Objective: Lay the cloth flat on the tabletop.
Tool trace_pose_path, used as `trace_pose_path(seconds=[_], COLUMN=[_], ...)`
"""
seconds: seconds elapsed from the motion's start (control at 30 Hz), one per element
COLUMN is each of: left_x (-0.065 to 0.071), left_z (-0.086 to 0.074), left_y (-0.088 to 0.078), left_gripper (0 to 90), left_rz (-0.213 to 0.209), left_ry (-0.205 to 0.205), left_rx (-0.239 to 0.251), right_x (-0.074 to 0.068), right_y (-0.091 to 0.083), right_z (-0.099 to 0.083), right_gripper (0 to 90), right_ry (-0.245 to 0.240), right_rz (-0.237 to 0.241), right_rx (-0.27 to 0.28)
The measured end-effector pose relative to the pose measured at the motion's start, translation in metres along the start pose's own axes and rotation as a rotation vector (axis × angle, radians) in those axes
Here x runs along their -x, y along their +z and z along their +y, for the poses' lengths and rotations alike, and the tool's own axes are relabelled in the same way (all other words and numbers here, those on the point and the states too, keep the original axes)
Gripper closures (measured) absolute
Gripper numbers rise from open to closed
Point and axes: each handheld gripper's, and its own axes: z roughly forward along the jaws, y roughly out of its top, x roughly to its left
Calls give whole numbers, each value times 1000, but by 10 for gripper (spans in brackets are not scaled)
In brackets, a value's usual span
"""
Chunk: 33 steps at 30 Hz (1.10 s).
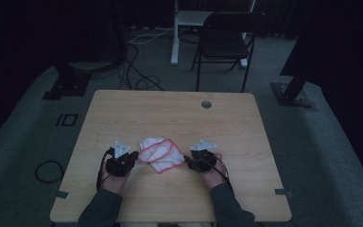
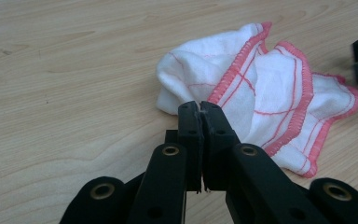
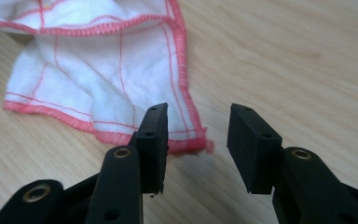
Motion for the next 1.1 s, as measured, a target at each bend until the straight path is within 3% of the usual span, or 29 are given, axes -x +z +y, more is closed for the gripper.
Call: trace_pose_path(seconds=[0.17,0.27,0.3,0.33,0.43,0.53,0.7,0.9,1.1], left_x=[-2,-3,-4,-5,-7,-10,-20,-32,-48], left_z=[1,1,2,2,2,3,-1,-15,-31], left_y=[-1,-1,-2,-2,-3,-6,-11,-15,-13], left_gripper=[883,884,885,885,886,887,893,896,897], left_rz=[3,8,9,10,15,24,38,58,57], left_ry=[-3,-10,-12,-13,-20,-28,-64,-103,-174], left_rx=[5,8,7,8,14,18,16,-11,-72], right_x=[-3,-3,-5,-5,-9,-10,-3,-4,-7], right_y=[12,13,13,13,13,11,-9,-24,-29], right_z=[-1,-1,-1,-1,0,0,0,-4,-10], right_gripper=[590,659,753,753,863,869,873,876,876], right_ry=[-10,-8,-15,-15,-40,-59,-52,-77,-88], right_rz=[-6,8,23,23,36,13,-14,-35,-31], right_rx=[-35,-40,-41,-41,-45,-44,20,32,34])
